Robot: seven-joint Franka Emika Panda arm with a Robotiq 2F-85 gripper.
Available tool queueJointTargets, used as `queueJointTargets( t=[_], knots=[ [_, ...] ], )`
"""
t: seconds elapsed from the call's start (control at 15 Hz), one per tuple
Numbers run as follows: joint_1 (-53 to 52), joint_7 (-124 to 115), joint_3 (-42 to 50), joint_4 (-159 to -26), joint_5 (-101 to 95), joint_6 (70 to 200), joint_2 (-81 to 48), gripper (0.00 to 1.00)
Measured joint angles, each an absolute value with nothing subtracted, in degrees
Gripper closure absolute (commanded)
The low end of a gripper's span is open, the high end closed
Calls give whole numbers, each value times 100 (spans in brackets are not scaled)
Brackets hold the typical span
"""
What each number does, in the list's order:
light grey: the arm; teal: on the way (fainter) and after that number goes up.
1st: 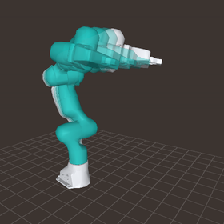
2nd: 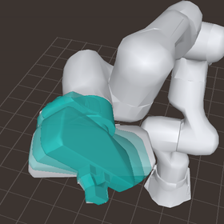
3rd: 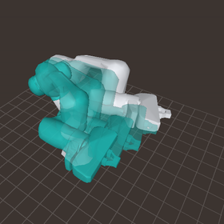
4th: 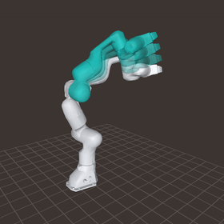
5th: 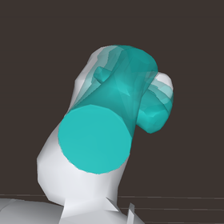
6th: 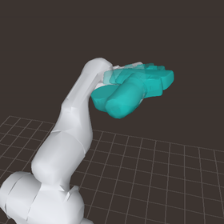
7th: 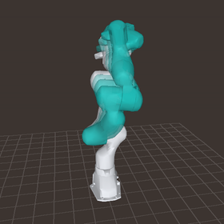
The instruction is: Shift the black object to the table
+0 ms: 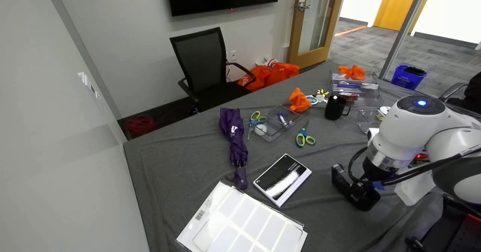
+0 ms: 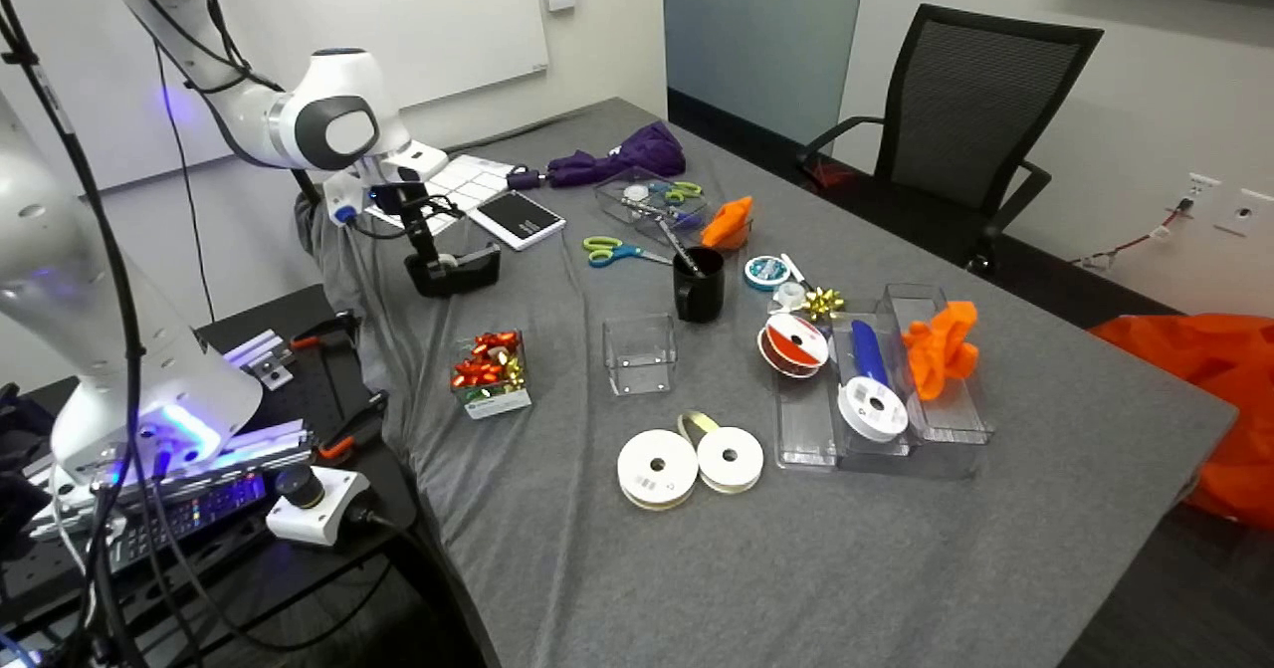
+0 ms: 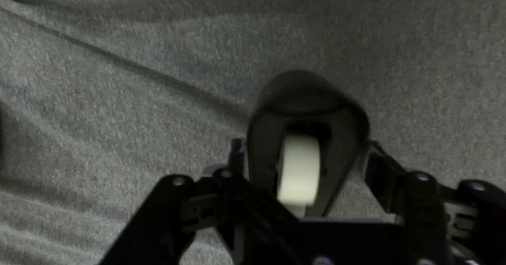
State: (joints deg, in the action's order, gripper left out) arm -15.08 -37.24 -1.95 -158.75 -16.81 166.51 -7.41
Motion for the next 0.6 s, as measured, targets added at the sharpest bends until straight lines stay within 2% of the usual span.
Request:
queueJointTargets(
  t=[0.6],
  knots=[
    [-1513,-3810,59,-15875,-2149,16608,-611,0]
  ],
)
